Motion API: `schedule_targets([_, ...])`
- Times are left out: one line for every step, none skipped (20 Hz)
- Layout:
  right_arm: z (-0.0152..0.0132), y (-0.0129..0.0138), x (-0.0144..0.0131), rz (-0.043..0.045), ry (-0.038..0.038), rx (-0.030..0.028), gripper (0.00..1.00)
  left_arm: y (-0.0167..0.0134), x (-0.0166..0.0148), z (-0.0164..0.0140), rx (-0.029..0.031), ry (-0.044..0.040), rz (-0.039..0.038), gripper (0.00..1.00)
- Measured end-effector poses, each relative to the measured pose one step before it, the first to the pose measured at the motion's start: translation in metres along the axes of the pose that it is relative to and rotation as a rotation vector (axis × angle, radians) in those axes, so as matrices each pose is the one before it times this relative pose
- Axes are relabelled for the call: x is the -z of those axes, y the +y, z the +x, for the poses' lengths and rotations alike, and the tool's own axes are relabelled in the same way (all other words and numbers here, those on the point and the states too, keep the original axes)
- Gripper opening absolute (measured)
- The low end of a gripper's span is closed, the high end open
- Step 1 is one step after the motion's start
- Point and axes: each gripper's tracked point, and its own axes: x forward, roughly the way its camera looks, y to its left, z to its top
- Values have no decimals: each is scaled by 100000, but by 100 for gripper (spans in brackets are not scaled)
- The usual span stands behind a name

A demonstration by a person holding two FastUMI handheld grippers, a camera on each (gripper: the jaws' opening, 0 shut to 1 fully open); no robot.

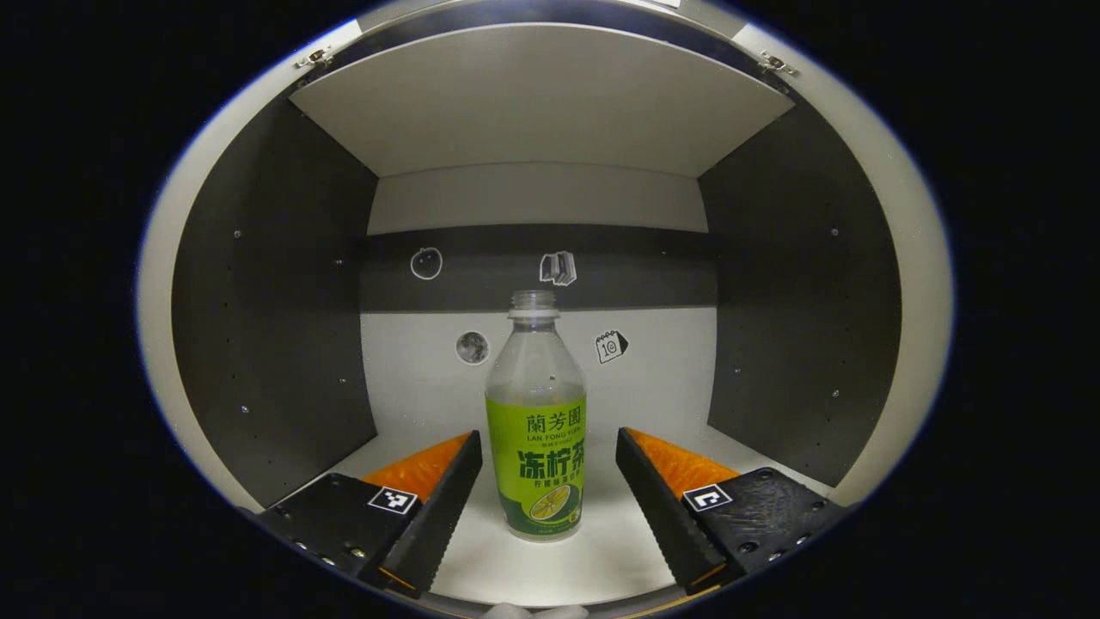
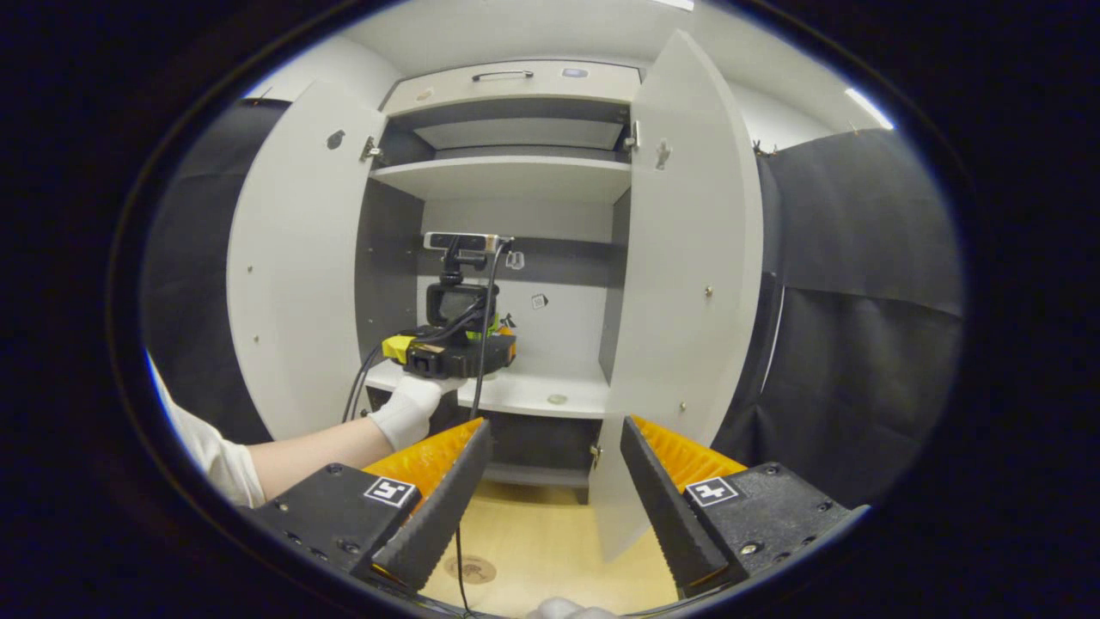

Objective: Grasp the bottle in the cabinet with the left hand and place it on the coaster, then close the right door with the right hand and the left door with the left hand.

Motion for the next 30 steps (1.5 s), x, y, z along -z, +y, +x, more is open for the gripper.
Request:
schedule_targets([65,54,214,167,470,-310,100,528,215,526,-1235,-27,-156,96])
schedule_targets([128,-18,98,-48,373,-67,99,191,19,315,-1055,-141,-201,96])
schedule_targets([86,-105,74,-210,375,-5,99,5,164,174,-690,945,-845,96])
schedule_targets([82,-57,52,-33,357,1,99,63,349,298,-51,1338,-1015,96])
schedule_targets([28,-29,48,155,68,-242,100,175,487,391,-243,1229,-446,96])
schedule_targets([58,-139,-88,111,-176,198,99,229,197,390,-426,470,226,96])
schedule_targets([73,-223,25,-179,-73,505,99,99,279,128,-503,699,777,96])
schedule_targets([5,-121,-75,-169,116,408,99,-91,41,64,-35,-119,187,96])
schedule_targets([-23,-134,3,147,-297,275,99,-343,-205,-62,747,-628,-614,96])
schedule_targets([29,-204,-91,172,-82,335,99,153,-150,-5,-649,-808,106,96])
schedule_targets([-57,-89,2,261,60,123,100,299,11,-80,-924,66,610,88])
schedule_targets([-55,-75,-5,271,-185,132,99,212,19,-225,65,568,132,80])
schedule_targets([-114,-16,-55,178,-283,196,99,-321,-97,18,1117,-104,-837,76])
schedule_targets([-165,-78,-53,112,-317,156,99,-46,-427,-285,820,-980,-726,76])
schedule_targets([-68,-59,50,110,-188,216,99,210,-425,-528,-62,-805,414,76])
schedule_targets([-101,-40,-42,70,-69,111,99,204,-497,-600,-66,-907,514,76])
schedule_targets([-86,-25,59,179,-54,182,99,-248,-552,-712,1030,-658,-77,76])
schedule_targets([-136,-67,-38,320,-67,-56,100,-129,-479,-849,1030,-717,-271,77])
schedule_targets([-128,14,46,270,-298,-30,99,-46,-549,-961,1136,-995,-124,76])
schedule_targets([-65,-100,-35,195,-281,366,99,-206,-495,-1017,1259,-884,204,77])
schedule_targets([-63,-102,127,375,-126,259,100,-244,-527,-1277,792,-1109,15,76])
schedule_targets([-84,-28,138,444,126,-92,99,-302,-583,-1320,1458,-1380,-372,76])
schedule_targets([-118,36,162,338,147,66,100,-521,-450,-1504,1502,-955,-571,76])
schedule_targets([-135,-4,75,245,43,-57,100,-241,-370,-1265,1498,-768,-628,76])
schedule_targets([-172,-51,176,135,-132,137,100,-401,-511,-1565,1672,-835,-495,76])
schedule_targets([-211,-77,180,135,76,220,99,-466,-367,-1380,1509,-552,71,76])
schedule_targets([-151,-163,348,254,371,332,99,-456,-92,-1511,966,-311,290,76])
schedule_targets([-243,-126,204,531,336,236,99,-279,31,-1418,1181,-389,189,80])
schedule_targets([-213,-43,410,361,310,312,99,-412,155,-1205,1146,-138,-65,80])
schedule_targets([-303,-183,396,119,341,530,100,-327,215,-1471,1153,63,-197,76])
